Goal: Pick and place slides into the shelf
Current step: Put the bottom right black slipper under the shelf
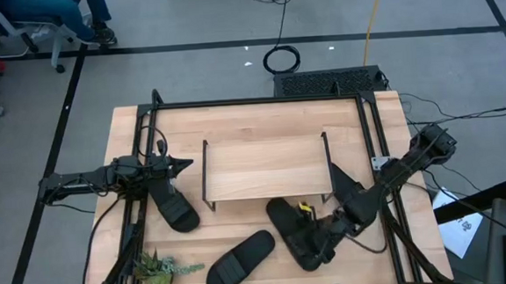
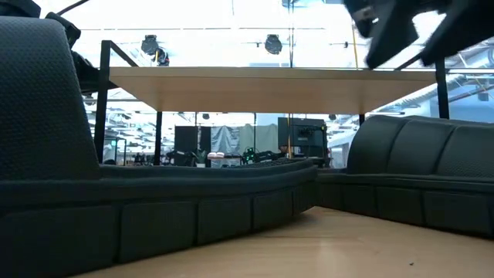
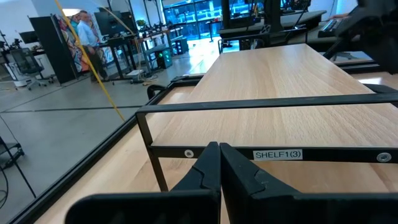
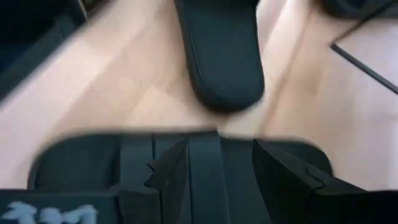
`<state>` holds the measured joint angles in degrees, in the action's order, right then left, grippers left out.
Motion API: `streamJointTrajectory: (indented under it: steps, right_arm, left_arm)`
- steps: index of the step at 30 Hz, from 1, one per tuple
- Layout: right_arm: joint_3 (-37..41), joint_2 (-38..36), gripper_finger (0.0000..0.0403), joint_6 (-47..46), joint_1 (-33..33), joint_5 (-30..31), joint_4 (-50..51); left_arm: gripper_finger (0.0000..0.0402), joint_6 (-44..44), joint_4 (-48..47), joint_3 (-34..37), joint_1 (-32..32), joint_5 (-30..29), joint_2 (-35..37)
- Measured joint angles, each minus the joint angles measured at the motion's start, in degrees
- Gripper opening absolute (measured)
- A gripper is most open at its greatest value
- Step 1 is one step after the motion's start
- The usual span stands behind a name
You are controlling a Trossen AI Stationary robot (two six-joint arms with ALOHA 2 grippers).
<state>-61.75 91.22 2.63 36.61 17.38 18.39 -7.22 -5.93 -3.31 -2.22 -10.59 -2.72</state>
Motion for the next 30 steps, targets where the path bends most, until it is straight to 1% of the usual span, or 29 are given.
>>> streamJointTrajectory:
  steps: [3,5,10,12,14,16,20,26,30]
  right_arm:
    - [-2.57,-0.01,0.0169,-3.4,3.81,6.73,7.64]
    - [-3.0,-0.07,0.0169,-6.23,6.63,9.13,9.8]
    - [-3.02,-0.07,0.0169,-12.95,12.35,10.06,9.75]
    - [-2.74,-0.07,0.0169,-13.27,13.92,12.48,9.56]
    - [-1.84,-0.07,0.0169,-11.02,15.53,15.39,9.42]
    - [-0.36,-0.04,0.0169,-7.96,16.78,17.91,7.78]
    - [2.97,-0.04,0.0169,-3.92,17.88,21.76,0.22]
    - [7.54,0.44,0.0169,-3.12,17.57,21.55,-9.73]
    - [7.95,3.37,0.0169,-2.36,17.26,20.88,-11.54]
  left_arm:
    - [0.0001,-0.02,0.0,0.0,0.0,0.0,0.0]
    - [0.0001,0.0,0.0,0.0,0.0,0.0,-0.02]
    - [0.0001,0.07,0.0,0.0,0.0,0.0,-0.01]
    - [0.0001,0.26,0.02,0.0,-0.02,0.0,-0.02]
    - [0.0001,0.35,0.02,0.0,-0.02,0.0,0.0]
    - [0.0001,0.52,0.02,0.0,0.0,0.0,0.0]
    - [0.0001,1.2,0.02,0.0,0.0,0.0,-0.01]
    - [0.0001,1.59,0.02,0.0,-0.01,0.0,-0.01]
    - [0.0001,1.94,0.02,0.0,0.0,0.02,-0.01]
